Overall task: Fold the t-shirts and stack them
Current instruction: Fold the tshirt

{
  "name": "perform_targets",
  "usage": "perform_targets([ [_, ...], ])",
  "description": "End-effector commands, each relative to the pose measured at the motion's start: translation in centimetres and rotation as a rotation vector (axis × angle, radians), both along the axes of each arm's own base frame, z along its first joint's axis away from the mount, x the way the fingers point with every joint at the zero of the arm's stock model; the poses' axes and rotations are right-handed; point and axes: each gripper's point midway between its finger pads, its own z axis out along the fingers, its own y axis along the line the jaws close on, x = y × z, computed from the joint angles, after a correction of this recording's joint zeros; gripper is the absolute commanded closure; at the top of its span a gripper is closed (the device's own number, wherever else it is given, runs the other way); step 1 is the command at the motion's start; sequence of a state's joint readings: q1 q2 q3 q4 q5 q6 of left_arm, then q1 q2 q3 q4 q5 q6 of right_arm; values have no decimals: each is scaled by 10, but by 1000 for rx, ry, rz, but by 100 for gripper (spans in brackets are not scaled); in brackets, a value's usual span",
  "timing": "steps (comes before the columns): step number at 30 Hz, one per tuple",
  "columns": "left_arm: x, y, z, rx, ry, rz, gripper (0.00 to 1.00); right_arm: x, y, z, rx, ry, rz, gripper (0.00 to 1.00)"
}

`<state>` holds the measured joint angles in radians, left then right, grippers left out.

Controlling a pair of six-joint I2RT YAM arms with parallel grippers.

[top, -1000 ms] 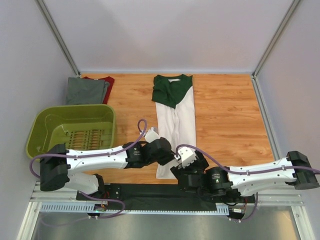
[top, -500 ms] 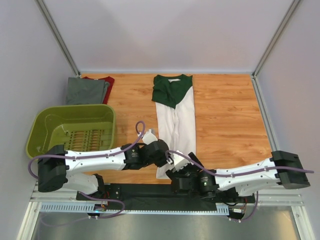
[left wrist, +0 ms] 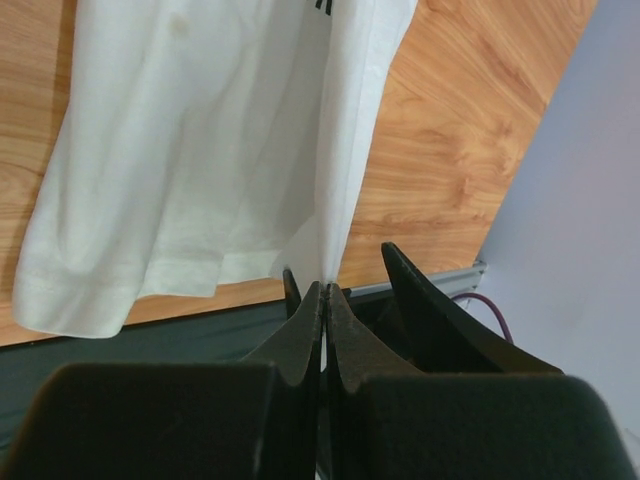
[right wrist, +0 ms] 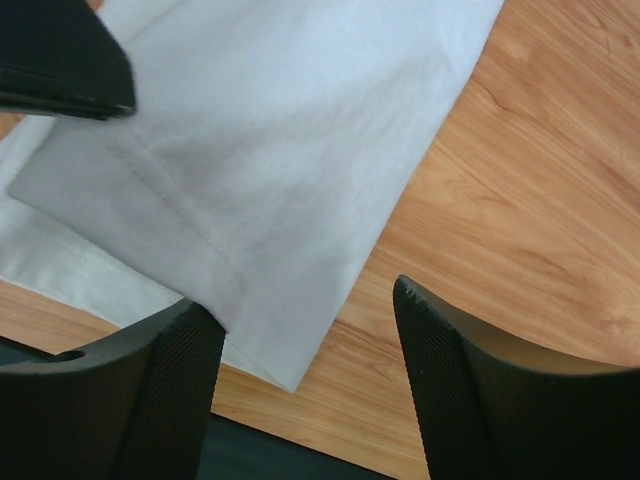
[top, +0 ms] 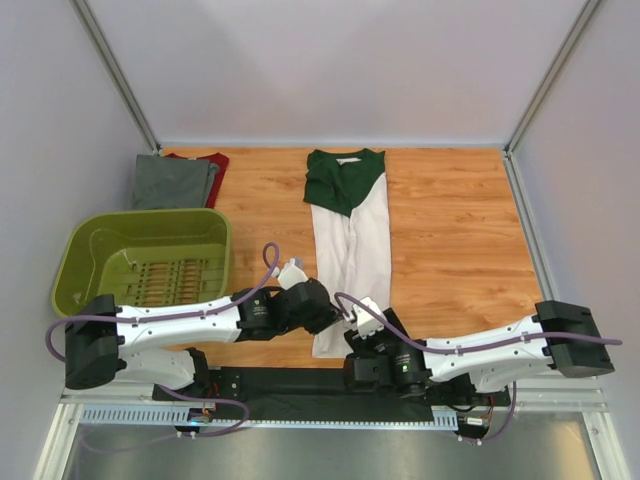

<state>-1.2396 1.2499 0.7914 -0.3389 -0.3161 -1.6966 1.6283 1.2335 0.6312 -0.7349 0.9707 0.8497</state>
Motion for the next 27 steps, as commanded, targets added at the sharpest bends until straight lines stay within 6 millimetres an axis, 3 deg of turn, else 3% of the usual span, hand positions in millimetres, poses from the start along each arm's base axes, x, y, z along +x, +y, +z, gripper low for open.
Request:
perform_targets([
  [1,0,2,9,-45,-6,20,100,9,-4,12,50,-59,-95,32],
  [10,-2,1,3,-37,7,13,100,2,-11,11,133,12,-104,38],
  [14,-6,-3,-3,-32,28,-6,100,3,-17,14,163,12,-125,57],
  [15,-7,-5,-4,-34,33,-13,100,3,-19,15,175,12,-133,79],
  [16,-10,-6,-9,-25,47,-24,100,4,-19,16,184,11,-141,94],
  [17,-11,-7,-12,-21,54,-30,100,4,-21,16,185,9,-145,100],
  [21,-15,-12,-21,-8,80,-52,100,3,-23,18,197,22,-151,100],
  [27,-20,-17,-30,14,99,-79,100,-2,-42,20,233,68,-252,100],
])
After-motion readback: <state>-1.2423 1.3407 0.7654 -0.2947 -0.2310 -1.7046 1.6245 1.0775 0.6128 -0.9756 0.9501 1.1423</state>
